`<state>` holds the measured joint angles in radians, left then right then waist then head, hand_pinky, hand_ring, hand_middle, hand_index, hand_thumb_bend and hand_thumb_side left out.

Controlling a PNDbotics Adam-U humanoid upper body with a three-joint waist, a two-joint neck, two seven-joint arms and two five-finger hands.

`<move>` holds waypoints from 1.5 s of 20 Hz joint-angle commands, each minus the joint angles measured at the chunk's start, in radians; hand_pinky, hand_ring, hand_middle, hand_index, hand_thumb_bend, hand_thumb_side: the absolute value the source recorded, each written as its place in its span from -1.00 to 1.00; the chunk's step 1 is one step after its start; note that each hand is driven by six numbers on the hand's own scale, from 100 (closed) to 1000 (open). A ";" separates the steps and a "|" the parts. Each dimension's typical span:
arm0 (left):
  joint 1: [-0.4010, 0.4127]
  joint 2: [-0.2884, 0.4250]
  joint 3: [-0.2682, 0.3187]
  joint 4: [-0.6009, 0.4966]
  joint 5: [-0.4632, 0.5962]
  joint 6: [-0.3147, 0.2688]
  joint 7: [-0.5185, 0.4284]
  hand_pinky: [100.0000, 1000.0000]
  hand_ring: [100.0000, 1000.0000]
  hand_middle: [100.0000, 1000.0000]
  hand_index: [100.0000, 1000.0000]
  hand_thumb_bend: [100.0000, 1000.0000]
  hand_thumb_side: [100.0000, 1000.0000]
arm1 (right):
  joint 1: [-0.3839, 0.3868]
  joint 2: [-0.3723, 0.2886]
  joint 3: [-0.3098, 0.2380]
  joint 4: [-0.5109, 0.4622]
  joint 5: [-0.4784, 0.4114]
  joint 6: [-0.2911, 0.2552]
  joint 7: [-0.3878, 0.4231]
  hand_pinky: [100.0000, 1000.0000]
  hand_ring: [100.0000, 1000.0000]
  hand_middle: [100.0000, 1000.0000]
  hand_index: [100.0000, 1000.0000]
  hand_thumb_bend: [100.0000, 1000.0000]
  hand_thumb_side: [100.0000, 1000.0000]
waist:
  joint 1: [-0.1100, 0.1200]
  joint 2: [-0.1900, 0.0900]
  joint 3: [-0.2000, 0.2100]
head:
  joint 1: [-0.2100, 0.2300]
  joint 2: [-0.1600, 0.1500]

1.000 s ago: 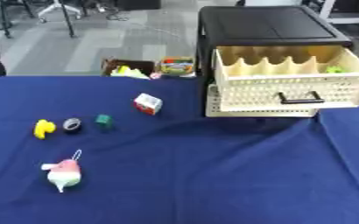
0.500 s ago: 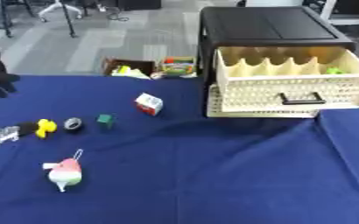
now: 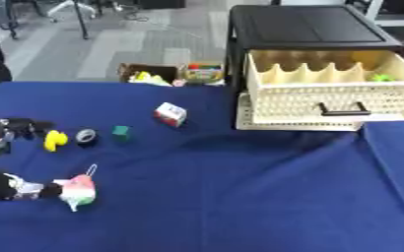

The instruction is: Pick up objects from table and place into drawer.

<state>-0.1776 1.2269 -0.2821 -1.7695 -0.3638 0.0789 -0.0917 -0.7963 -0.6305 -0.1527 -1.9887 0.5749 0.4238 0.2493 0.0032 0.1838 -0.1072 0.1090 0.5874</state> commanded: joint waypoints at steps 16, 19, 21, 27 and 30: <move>-0.208 -0.040 -0.082 0.140 -0.116 -0.027 -0.265 -0.22 0.24 0.05 0.78 0.40 0.30 | 0.053 -0.014 0.074 -0.011 -0.093 0.026 -0.267 -0.31 -0.52 -0.59 0.56 -0.84 1.00 | 0.015 0.005 0.003 | 0.006 -0.011; -0.241 -0.052 -0.094 0.139 -0.123 -0.041 -0.310 -0.22 0.23 0.05 0.78 0.44 0.33 | 0.064 -0.014 0.087 -0.011 -0.109 0.029 -0.312 -0.30 -0.52 -0.59 0.56 -0.84 1.00 | 0.018 0.005 0.006 | 0.006 -0.014; -0.260 -0.060 -0.101 0.137 -0.123 -0.046 -0.338 -0.21 0.24 0.06 0.80 0.48 0.34 | 0.071 -0.014 0.096 -0.011 -0.120 0.030 -0.340 -0.30 -0.52 -0.59 0.56 -0.84 1.00 | 0.020 0.004 0.008 | 0.007 -0.015; -0.313 -0.092 -0.124 0.138 -0.131 -0.059 -0.426 -0.18 0.27 0.08 0.84 0.58 0.38 | 0.092 -0.012 0.124 -0.011 -0.155 0.031 -0.428 -0.30 -0.52 -0.59 0.56 -0.84 1.00 | 0.025 0.003 0.015 | 0.006 -0.017; -0.341 -0.117 -0.138 0.145 -0.145 -0.066 -0.469 -0.18 0.26 0.07 0.80 0.60 0.38 | 0.102 -0.011 0.138 -0.011 -0.174 0.031 -0.471 -0.29 -0.52 -0.59 0.56 -0.84 1.00 | 0.028 0.003 0.018 | 0.004 -0.018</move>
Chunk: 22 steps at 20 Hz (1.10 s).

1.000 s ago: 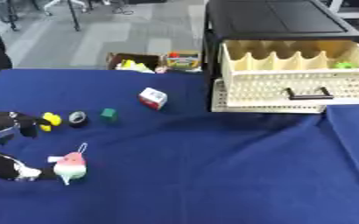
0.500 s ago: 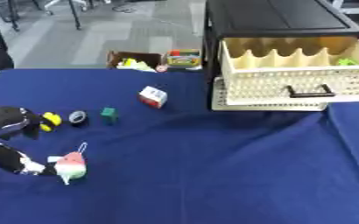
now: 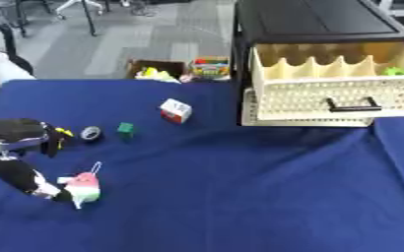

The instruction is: Pick up objects from table and place into drawer.

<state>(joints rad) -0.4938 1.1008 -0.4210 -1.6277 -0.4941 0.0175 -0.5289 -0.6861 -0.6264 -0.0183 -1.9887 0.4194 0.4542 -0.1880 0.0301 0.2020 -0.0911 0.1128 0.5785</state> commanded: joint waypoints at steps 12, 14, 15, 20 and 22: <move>-0.083 -0.087 0.004 0.069 -0.088 0.019 -0.201 -0.22 0.20 0.05 0.77 0.48 0.36 | 0.017 -0.012 0.052 -0.011 -0.086 -0.004 -0.194 -0.28 -0.52 -0.59 0.54 -0.84 1.00 | -0.001 -0.008 0.002 | -0.002 -0.017; -0.086 -0.097 0.006 0.077 -0.098 0.022 -0.215 -0.22 0.20 0.07 0.76 0.47 0.35 | 0.018 -0.012 0.055 -0.011 -0.092 -0.005 -0.204 -0.28 -0.52 -0.59 0.54 -0.84 1.00 | -0.002 -0.007 0.001 | 0.000 -0.019; -0.087 -0.103 0.005 0.081 -0.103 0.022 -0.219 -0.22 0.21 0.07 0.75 0.47 0.34 | 0.019 -0.012 0.056 -0.011 -0.095 -0.006 -0.208 -0.28 -0.52 -0.59 0.54 -0.84 1.00 | -0.003 -0.006 0.000 | 0.001 -0.020; -0.088 -0.124 0.004 0.105 -0.127 0.019 -0.224 -0.24 0.18 0.06 0.74 0.43 0.32 | 0.021 -0.010 0.055 -0.011 -0.102 -0.006 -0.218 -0.27 -0.52 -0.58 0.54 -0.84 1.00 | -0.005 -0.002 -0.004 | 0.004 -0.024; -0.089 -0.132 0.004 0.114 -0.137 0.015 -0.220 -0.24 0.17 0.05 0.74 0.40 0.33 | 0.021 -0.010 0.055 -0.011 -0.105 -0.008 -0.220 -0.27 -0.52 -0.58 0.54 -0.85 1.00 | -0.007 0.000 -0.005 | 0.005 -0.025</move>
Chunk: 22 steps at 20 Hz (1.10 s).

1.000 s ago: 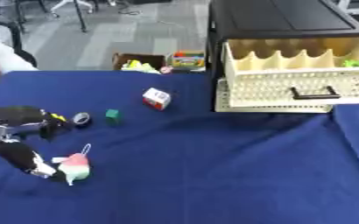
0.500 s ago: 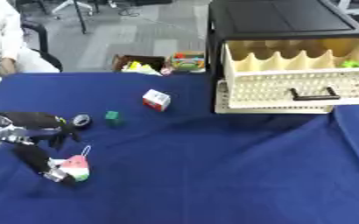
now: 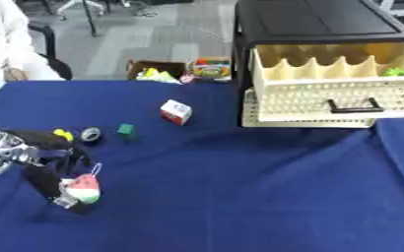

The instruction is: Pick up objects from table and place into drawer.

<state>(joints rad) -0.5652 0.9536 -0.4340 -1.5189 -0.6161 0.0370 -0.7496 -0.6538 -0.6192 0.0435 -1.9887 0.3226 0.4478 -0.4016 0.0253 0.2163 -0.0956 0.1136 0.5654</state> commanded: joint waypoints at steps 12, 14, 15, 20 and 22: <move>-0.018 -0.006 0.024 0.050 -0.054 -0.038 0.024 -0.34 0.08 -0.01 0.70 0.09 0.30 | -0.009 -0.013 -0.011 -0.011 -0.018 -0.007 -0.014 -0.26 -0.52 -0.58 0.53 -0.86 1.00 | -0.007 -0.006 -0.003 | 0.009 -0.019; -0.017 -0.006 0.025 0.052 -0.055 -0.038 0.027 -0.36 0.06 -0.01 0.69 0.03 0.29 | -0.009 -0.013 -0.011 -0.011 -0.020 -0.007 -0.016 -0.26 -0.53 -0.57 0.53 -0.86 1.00 | -0.007 -0.005 -0.002 | 0.010 -0.019; -0.016 -0.005 0.025 0.053 -0.055 -0.037 0.027 -0.40 0.03 -0.03 0.68 -0.01 0.28 | -0.010 -0.012 -0.011 -0.011 -0.020 -0.008 -0.017 -0.26 -0.53 -0.57 0.53 -0.86 1.00 | -0.008 -0.005 -0.002 | 0.010 -0.020; -0.013 -0.002 0.027 0.055 -0.053 -0.039 0.024 -0.52 -0.11 -0.04 0.70 -0.18 0.18 | -0.010 -0.009 -0.012 -0.011 -0.021 -0.010 -0.020 -0.26 -0.53 -0.58 0.53 -0.86 1.00 | -0.008 -0.005 -0.003 | 0.010 -0.022; -0.012 -0.002 0.029 0.053 -0.048 -0.038 0.027 -0.58 -0.17 -0.06 0.68 -0.28 0.10 | -0.009 -0.008 -0.013 -0.011 -0.020 -0.011 -0.021 -0.26 -0.52 -0.58 0.53 -0.86 1.00 | -0.009 -0.005 -0.003 | 0.011 -0.022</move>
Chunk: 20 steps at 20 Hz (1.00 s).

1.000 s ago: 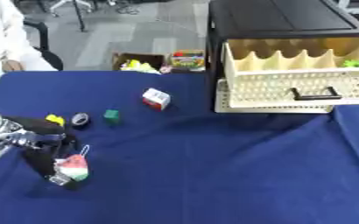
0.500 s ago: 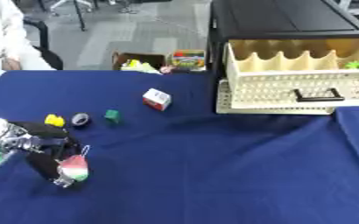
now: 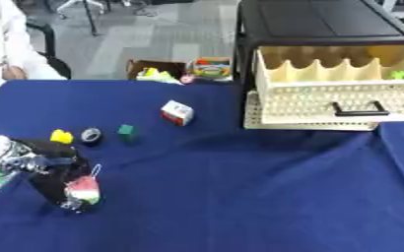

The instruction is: Pick up objects from table and place into drawer.

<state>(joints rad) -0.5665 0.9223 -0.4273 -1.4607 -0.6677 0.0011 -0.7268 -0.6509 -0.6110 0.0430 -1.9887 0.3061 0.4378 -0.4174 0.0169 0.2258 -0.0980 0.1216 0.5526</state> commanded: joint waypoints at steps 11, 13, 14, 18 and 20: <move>-0.002 0.023 0.017 -0.006 0.004 -0.011 0.001 -0.61 -0.03 0.10 0.71 0.03 0.08 | -0.014 -0.010 -0.017 -0.011 -0.003 -0.003 -0.011 -0.26 -0.53 -0.57 0.51 -0.85 1.00 | -0.004 -0.015 -0.011 | 0.004 -0.019; 0.000 0.020 0.017 -0.003 -0.007 -0.014 -0.001 -0.62 -0.02 0.12 0.72 0.23 0.25 | -0.016 -0.006 -0.016 -0.011 -0.002 0.001 -0.012 -0.26 -0.53 -0.57 0.50 -0.86 1.00 | -0.005 -0.014 -0.012 | 0.005 -0.020; 0.001 0.019 0.017 0.000 -0.011 -0.013 -0.001 -0.61 -0.01 0.14 0.72 0.30 0.32 | -0.017 -0.005 -0.016 -0.011 -0.002 0.002 -0.012 -0.26 -0.53 -0.57 0.50 -0.86 1.00 | -0.005 -0.014 -0.013 | 0.006 -0.021; 0.002 0.014 0.019 0.011 -0.023 -0.008 0.002 -0.66 -0.05 0.07 0.71 0.33 0.34 | -0.015 -0.001 -0.015 -0.011 -0.002 0.005 -0.014 -0.27 -0.53 -0.57 0.49 -0.85 1.00 | -0.004 -0.014 -0.013 | 0.007 -0.022; 0.004 0.010 0.018 0.019 -0.035 -0.009 0.006 -0.73 -0.11 0.01 0.70 0.29 0.30 | -0.015 0.000 -0.015 -0.011 -0.002 0.004 -0.014 -0.27 -0.53 -0.57 0.48 -0.85 1.00 | -0.003 -0.014 -0.014 | 0.007 -0.024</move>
<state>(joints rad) -0.5543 0.9122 -0.4219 -1.4414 -0.6932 -0.0080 -0.7260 -0.6513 -0.5976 0.0373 -1.9887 0.3061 0.4414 -0.4299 0.0129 0.2261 -0.1106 0.1258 0.5424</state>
